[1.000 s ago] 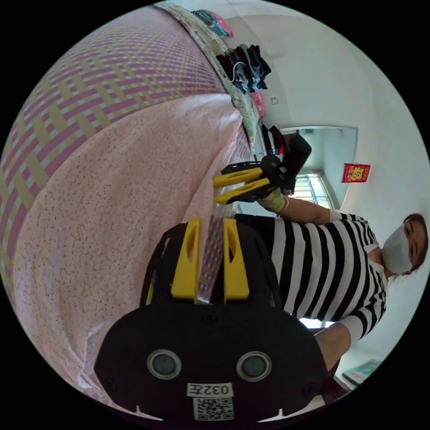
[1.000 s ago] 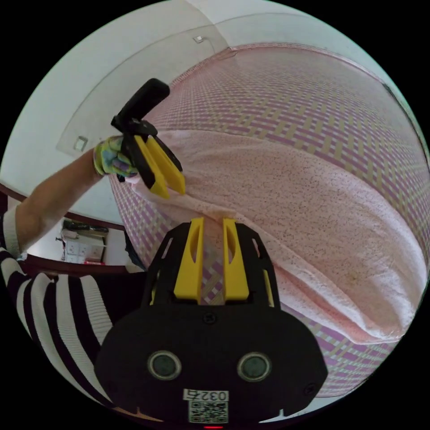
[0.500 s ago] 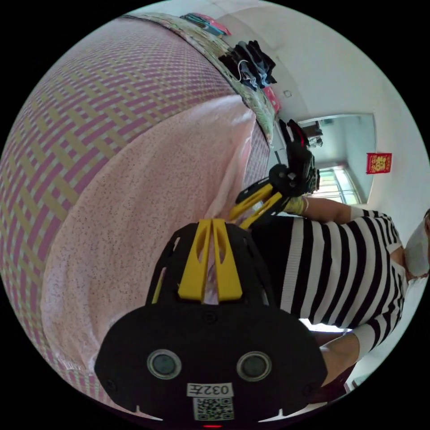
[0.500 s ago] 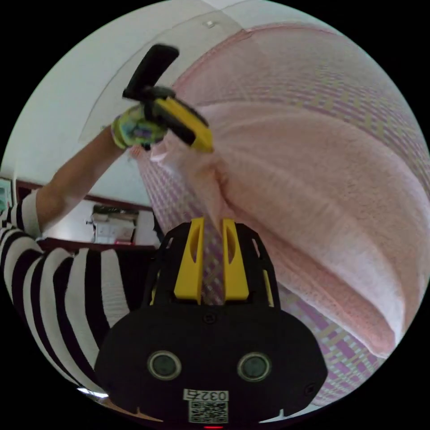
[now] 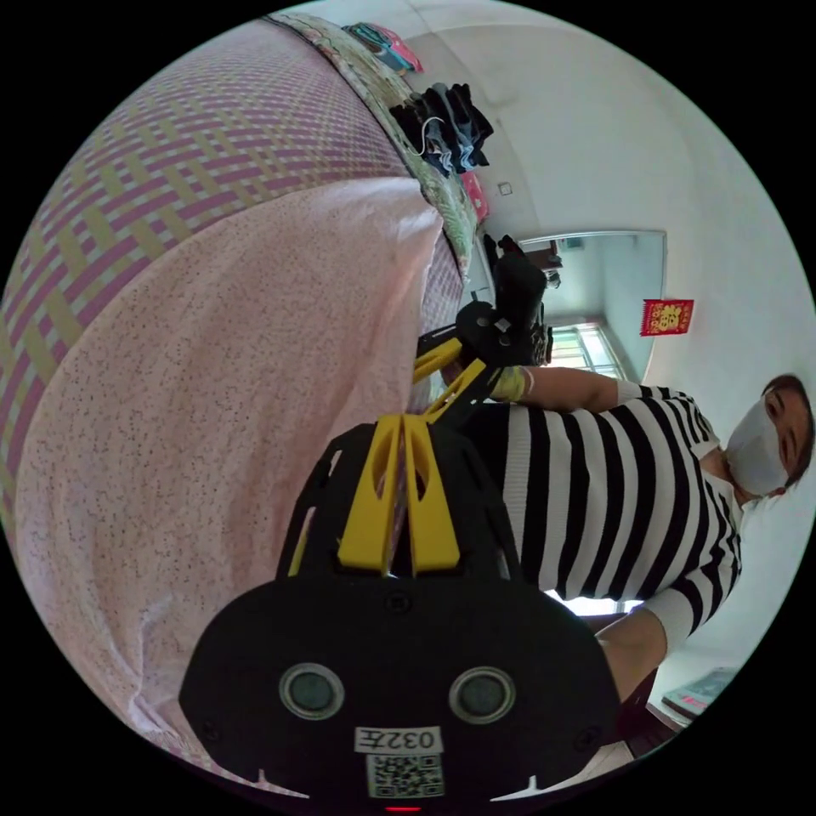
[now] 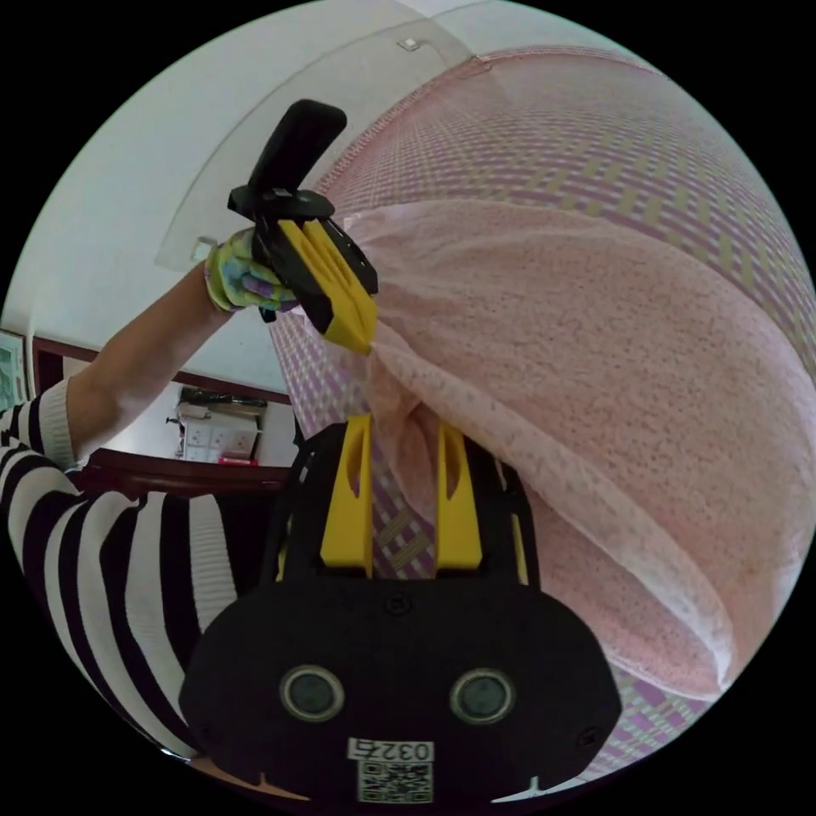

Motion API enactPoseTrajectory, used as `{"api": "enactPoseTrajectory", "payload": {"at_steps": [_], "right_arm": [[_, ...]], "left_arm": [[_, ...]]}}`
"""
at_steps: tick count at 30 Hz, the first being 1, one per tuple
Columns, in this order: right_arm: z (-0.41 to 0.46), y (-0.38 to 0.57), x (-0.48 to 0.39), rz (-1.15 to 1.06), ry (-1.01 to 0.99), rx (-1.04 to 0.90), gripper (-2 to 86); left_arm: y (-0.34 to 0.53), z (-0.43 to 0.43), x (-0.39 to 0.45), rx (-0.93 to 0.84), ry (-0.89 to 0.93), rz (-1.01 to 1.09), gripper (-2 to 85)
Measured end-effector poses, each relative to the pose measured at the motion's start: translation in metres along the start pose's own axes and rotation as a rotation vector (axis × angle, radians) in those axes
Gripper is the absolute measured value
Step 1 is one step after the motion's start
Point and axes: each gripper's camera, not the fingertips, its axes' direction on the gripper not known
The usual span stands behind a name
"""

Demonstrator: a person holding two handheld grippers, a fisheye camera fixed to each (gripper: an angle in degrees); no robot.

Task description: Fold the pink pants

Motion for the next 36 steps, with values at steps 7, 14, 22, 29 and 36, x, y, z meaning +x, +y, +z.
{"api": "enactPoseTrajectory", "payload": {"at_steps": [7, 14, 22, 29, 36], "right_arm": [[0.015, 0.007, -0.023, -0.157, 0.061, -0.008, -0.3], [0.014, 0.027, -0.043, -0.249, 0.194, 0.026, -0.9], [0.049, 0.060, -0.036, -0.304, 0.291, -0.141, -1.0], [-0.041, 0.083, 0.016, -0.093, 0.018, 0.059, -1.0], [-0.076, 0.067, 0.035, -0.047, 0.014, 0.175, -1.0]], "left_arm": [[0.007, 0.010, -0.001, 0.146, -0.155, -0.166, -0.9], [-0.011, 0.040, 0.007, 0.312, -0.386, -0.309, -0.9], [0.003, 0.068, 0.030, 0.382, -0.376, -0.305, -0.9], [0.043, 0.129, 0.141, 0.390, -0.381, -0.129, -0.9], [0.074, 0.150, 0.169, 0.471, -0.416, -0.237, -0.9]]}}
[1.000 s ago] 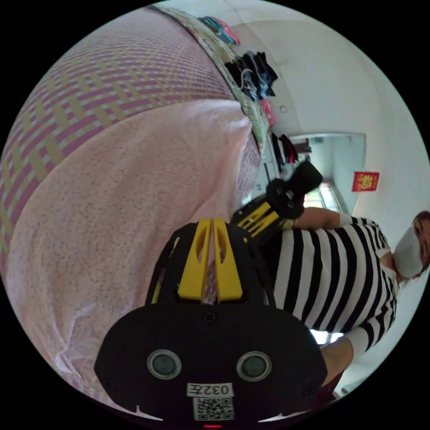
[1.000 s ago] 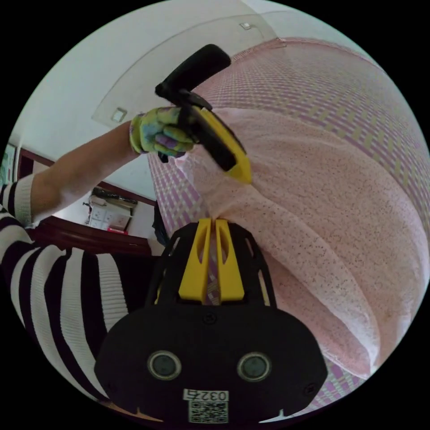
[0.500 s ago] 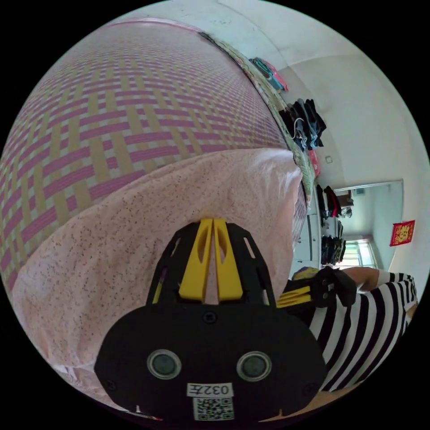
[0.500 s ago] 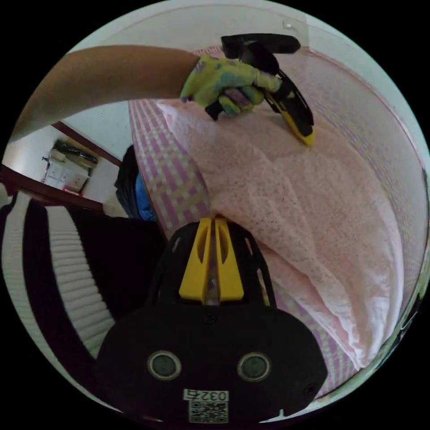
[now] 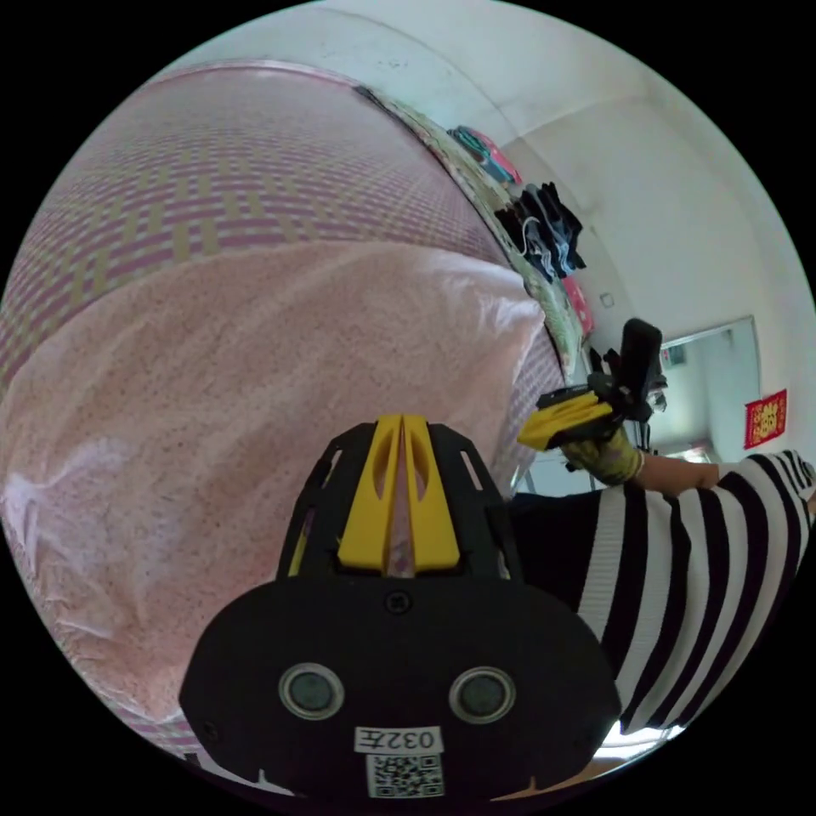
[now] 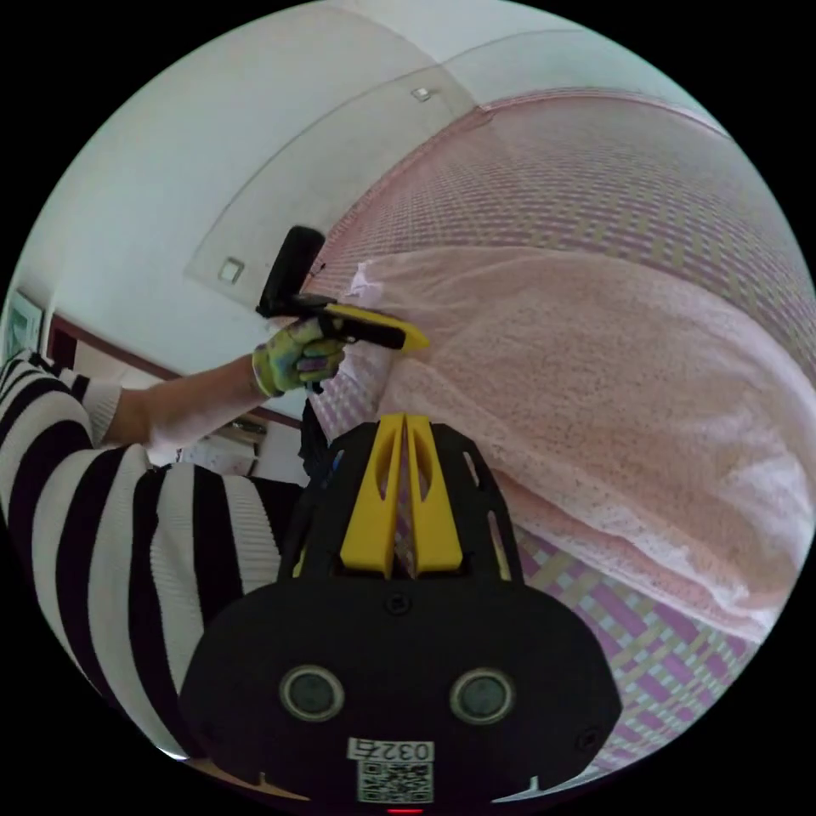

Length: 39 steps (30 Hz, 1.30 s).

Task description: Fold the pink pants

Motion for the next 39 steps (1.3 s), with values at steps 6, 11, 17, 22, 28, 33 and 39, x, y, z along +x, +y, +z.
{"api": "enactPoseTrajectory", "payload": {"at_steps": [6, 11, 17, 22, 28, 33, 39], "right_arm": [[0.035, -0.033, -0.022, -0.119, 0.066, -0.145, -1.0], [0.060, -0.032, -0.013, -0.058, 0.078, -0.271, -1.0], [0.052, -0.026, -0.007, -0.008, -0.020, -0.257, -1.0], [0.009, -0.030, -0.019, -0.020, -0.099, -0.197, -1.0], [-0.051, -0.025, 0.000, 0.097, 0.012, -0.066, -1.0], [-0.044, -0.027, 0.012, 0.121, 0.104, -0.172, -1.0], [-0.057, -0.026, 0.005, 0.167, 0.035, -0.157, -1.0]], "left_arm": [[-0.067, -0.005, 0.015, -0.024, -0.107, 0.028, -0.9], [-0.103, 0.007, 0.006, -0.038, -0.221, -0.013, -1.0], [-0.106, -0.009, -0.002, 0.028, -0.110, -0.089, -1.0], [-0.068, -0.035, 0.071, 0.114, -0.104, -0.066, -0.9], [0.059, -0.040, 0.144, 0.015, -0.236, -0.059, -0.9], [0.110, -0.104, 0.101, 0.128, -0.490, -0.282, -1.0], [0.105, -0.169, 0.093, 0.270, -0.398, -0.467, -0.9]]}}
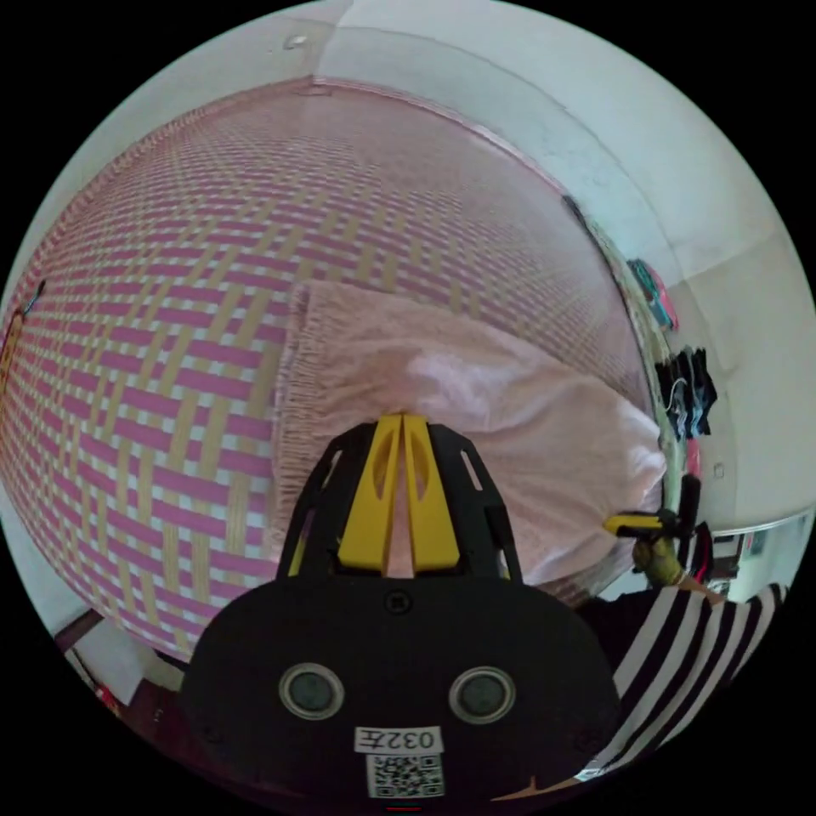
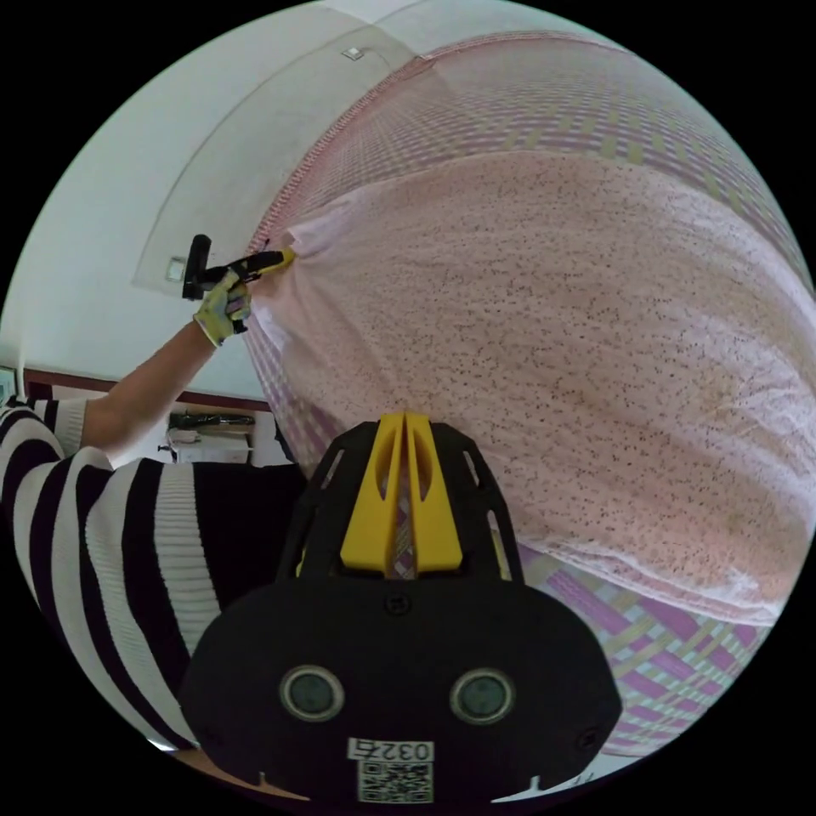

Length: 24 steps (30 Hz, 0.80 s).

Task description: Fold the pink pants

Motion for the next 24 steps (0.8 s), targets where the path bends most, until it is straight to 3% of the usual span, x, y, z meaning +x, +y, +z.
{"api": "enactPoseTrajectory", "payload": {"at_steps": [3, 6, 8, 15, 20, 24], "right_arm": [[-0.011, 0.000, -0.020, -0.014, 0.016, 0.006, -1.0], [-0.026, 0.003, -0.034, -0.006, 0.051, 0.034, -1.0], [-0.037, 0.013, -0.028, 0.051, 0.065, 0.035, -1.0], [-0.073, 0.062, -0.008, 0.238, 0.016, 0.007, -1.0], [-0.099, 0.077, -0.035, 0.229, -0.036, 0.109, -1.0], [-0.108, 0.068, -0.056, 0.196, -0.041, 0.154, -1.0]], "left_arm": [[-0.005, -0.013, 0.068, 0.038, 0.084, 0.086, -0.9], [-0.012, 0.004, 0.121, -0.014, -0.052, 0.180, -0.9], [-0.023, 0.011, 0.107, -0.032, -0.120, 0.113, -1.0], [-0.032, -0.037, 0.055, -0.111, 0.094, -0.014, -1.0], [0.031, -0.132, 0.055, 0.115, 0.117, -0.124, -0.9], [0.057, -0.153, 0.095, 0.108, 0.076, -0.014, -0.9]]}}
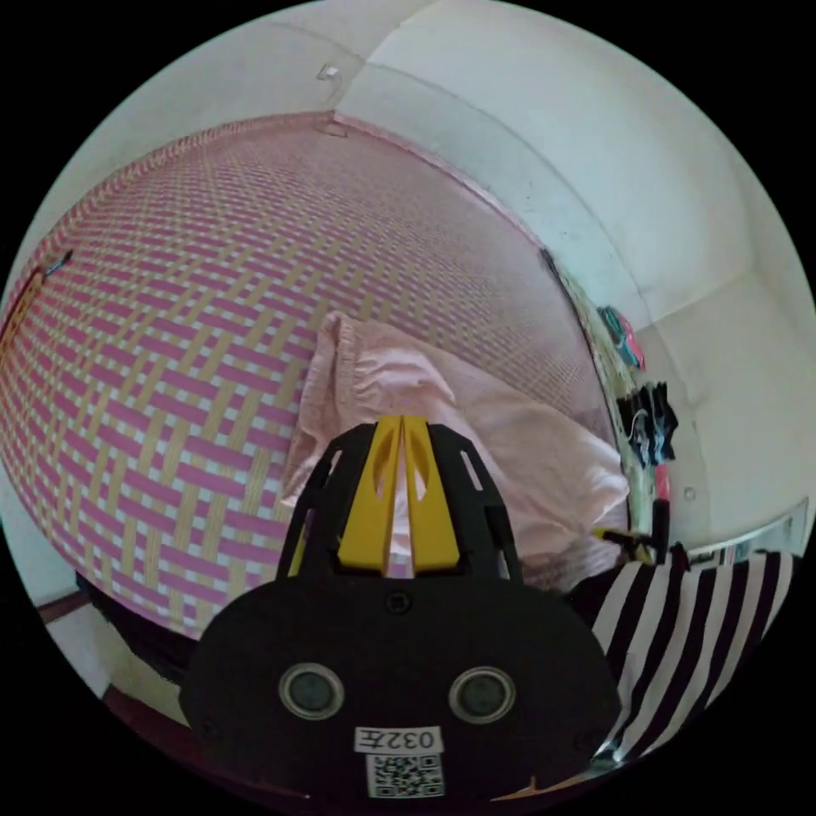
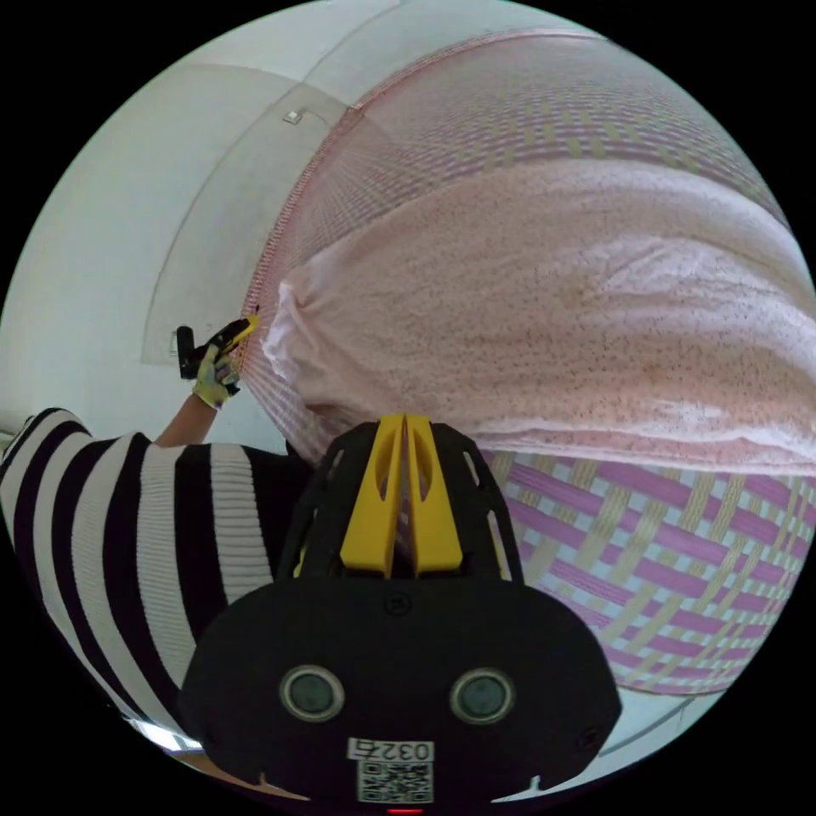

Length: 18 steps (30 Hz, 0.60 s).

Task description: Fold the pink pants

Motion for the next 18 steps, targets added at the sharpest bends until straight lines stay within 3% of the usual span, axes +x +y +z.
{"api": "enactPoseTrajectory", "payload": {"at_steps": [2, 5, 10, 14, 18], "right_arm": [[0.002, -0.010, -0.009, -0.013, 0.012, -0.018, -1.0], [0.005, -0.020, -0.015, -0.008, 0.092, -0.077, -1.0], [0.006, -0.020, -0.025, -0.018, 0.057, -0.159, -1.0], [-0.005, -0.012, -0.046, -0.018, 0.096, -0.156, -1.0], [-0.015, -0.003, -0.061, -0.025, 0.102, -0.154, -1.0]], "left_arm": [[0.008, 0.019, 0.011, -0.159, -0.056, 0.027, -0.9], [0.025, 0.024, -0.015, -0.255, -0.206, -0.041, -1.0], [0.045, -0.021, -0.050, -0.074, -0.141, -0.276, -0.9], [0.028, -0.042, 0.004, 0.097, -0.223, -0.155, -0.9], [-0.007, -0.009, 0.008, -0.030, -0.153, -0.098, -1.0]]}}
